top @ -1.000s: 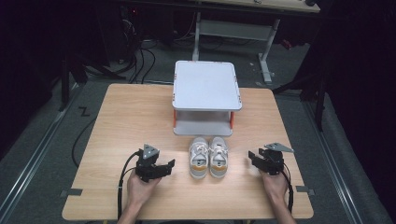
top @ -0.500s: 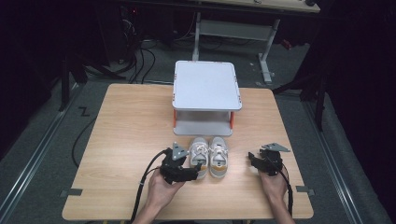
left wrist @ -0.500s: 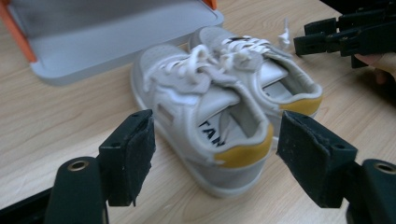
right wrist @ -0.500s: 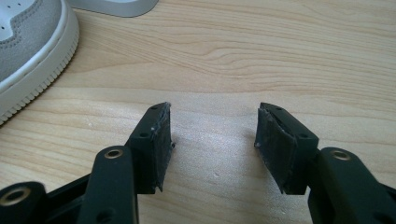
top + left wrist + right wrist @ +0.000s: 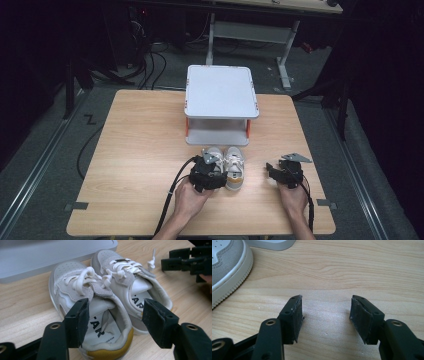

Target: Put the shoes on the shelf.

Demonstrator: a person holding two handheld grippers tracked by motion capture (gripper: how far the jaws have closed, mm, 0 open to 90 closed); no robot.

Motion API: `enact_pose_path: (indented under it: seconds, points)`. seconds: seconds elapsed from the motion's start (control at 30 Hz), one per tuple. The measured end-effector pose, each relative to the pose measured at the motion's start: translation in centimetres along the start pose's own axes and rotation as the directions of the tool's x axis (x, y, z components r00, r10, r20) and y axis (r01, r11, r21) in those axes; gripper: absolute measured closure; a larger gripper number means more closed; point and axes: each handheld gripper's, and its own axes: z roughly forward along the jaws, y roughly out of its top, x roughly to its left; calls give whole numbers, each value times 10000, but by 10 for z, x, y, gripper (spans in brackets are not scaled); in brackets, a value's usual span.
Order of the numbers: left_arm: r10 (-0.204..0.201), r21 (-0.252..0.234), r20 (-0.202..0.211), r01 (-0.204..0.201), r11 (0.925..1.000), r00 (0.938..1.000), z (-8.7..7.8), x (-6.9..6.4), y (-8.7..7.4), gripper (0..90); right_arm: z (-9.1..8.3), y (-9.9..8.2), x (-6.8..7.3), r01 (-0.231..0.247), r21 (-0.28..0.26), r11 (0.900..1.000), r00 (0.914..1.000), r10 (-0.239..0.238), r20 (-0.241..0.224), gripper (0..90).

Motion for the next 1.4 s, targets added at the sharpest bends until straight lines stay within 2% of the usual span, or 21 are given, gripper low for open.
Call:
enact_pose_path:
  seconds: [0.17,0.27,0.37,0.5,0.7,0.77,0.83,1.0,1.23,1.33,1.4]
  points:
    - [-60,449,-25,61,9990,10000,3,-4,0,420,0,0,1,63,10,10000,10000,-63,18,432]
    - [-114,542,87,110,9985,9999,7,-4,2,426,0,0,1,80,12,10000,10000,-80,24,432]
    - [-389,651,163,377,9972,9991,13,-3,6,442,0,0,1,105,32,9999,9999,-105,57,431]
    - [-556,818,167,540,9952,9983,15,-2,10,465,0,0,2,152,27,9999,9998,-152,86,430]
    - [-1000,922,567,945,9912,9934,17,3,16,496,0,0,2,170,36,9998,9998,-170,97,429]
    - [-1075,1003,584,1013,9898,9925,18,3,19,496,0,0,2,170,37,9998,9998,-170,101,430]
    - [-1030,1148,481,970,9886,9935,18,2,21,499,0,0,2,196,37,9998,9998,-197,103,429]
    - [-510,1415,-27,508,9886,9987,29,-6,20,512,0,0,2,209,41,9998,9997,-209,110,429]
    - [-390,1335,10,385,9903,9992,38,-5,18,564,0,0,2,210,38,9998,9997,-210,94,428]
    - [-225,1348,163,202,9907,9996,38,-5,18,618,0,0,3,241,45,9997,9996,-242,141,426]
    - [143,1235,-1,-142,9922,9999,36,-6,16,674,0,0,3,206,53,9998,9997,-207,129,426]
